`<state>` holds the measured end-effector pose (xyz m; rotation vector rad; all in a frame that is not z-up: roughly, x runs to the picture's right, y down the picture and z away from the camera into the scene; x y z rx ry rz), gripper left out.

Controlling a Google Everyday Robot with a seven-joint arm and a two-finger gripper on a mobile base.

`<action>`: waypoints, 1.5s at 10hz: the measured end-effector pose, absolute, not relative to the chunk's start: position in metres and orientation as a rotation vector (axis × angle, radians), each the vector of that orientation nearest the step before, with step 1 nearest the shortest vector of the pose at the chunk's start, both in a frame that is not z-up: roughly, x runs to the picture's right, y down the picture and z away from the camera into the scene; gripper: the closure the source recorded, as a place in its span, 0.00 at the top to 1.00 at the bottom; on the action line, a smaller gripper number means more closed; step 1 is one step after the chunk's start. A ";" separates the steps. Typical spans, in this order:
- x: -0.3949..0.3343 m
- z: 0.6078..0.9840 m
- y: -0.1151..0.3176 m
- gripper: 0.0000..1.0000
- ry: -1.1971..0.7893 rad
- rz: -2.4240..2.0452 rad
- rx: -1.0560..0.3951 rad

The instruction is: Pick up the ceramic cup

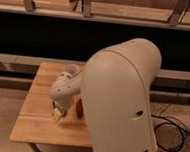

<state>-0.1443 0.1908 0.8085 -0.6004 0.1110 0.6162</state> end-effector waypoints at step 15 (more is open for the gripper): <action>-0.132 0.865 0.046 0.80 0.012 0.299 -0.402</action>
